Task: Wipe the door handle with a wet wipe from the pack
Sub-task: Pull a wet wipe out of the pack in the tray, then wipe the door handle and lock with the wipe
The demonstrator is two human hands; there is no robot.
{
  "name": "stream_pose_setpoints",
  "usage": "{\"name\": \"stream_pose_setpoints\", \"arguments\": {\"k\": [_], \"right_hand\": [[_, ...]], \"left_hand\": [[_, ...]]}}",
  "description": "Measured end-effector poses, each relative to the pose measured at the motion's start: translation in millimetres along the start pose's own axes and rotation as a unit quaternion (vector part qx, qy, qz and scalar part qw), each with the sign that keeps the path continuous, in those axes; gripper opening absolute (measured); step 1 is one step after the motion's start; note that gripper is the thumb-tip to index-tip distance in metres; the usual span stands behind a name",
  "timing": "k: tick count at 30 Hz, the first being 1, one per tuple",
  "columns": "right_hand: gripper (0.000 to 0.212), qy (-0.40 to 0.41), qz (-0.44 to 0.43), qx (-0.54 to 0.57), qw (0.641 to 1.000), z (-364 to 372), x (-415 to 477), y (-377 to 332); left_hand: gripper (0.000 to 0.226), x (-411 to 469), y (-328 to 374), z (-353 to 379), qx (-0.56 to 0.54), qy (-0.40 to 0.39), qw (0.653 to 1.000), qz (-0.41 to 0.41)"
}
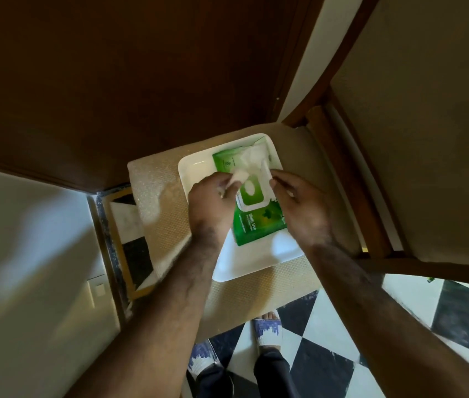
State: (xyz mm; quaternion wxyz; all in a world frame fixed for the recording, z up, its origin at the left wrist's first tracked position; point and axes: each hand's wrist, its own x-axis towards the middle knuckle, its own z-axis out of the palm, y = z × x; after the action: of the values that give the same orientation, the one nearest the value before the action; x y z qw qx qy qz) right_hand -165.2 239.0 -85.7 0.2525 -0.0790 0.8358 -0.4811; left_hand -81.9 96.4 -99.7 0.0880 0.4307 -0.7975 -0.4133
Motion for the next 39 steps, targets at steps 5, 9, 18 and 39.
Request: {"name": "stream_pose_setpoints", "arguments": {"k": [5, 9, 18, 39], "right_hand": [[0.037, -0.084, -0.122, -0.212, 0.966, 17.2, -14.5, -11.8], [0.047, -0.12, -0.141, -0.415, 0.891, 35.4, -21.6, -14.5], [0.047, -0.153, -0.125, -0.409, 0.891, 49.9, -29.9, -46.0], [0.012, -0.313, -0.019, 0.071, 0.947, 41.5, -194.2, -339.6]], "left_hand": [[0.025, -14.0, -16.4, -36.7, -0.146, 0.035, 0.979, -0.135], [0.029, -15.7, -28.8, -58.7, -0.186, 0.026, 0.973, -0.134], [0.018, -37.4, -46.8, -99.6, -0.235, -0.018, 0.966, -0.11], [0.013, -137.1, 67.6, -391.7, -0.245, -0.018, 0.969, -0.029]]}}
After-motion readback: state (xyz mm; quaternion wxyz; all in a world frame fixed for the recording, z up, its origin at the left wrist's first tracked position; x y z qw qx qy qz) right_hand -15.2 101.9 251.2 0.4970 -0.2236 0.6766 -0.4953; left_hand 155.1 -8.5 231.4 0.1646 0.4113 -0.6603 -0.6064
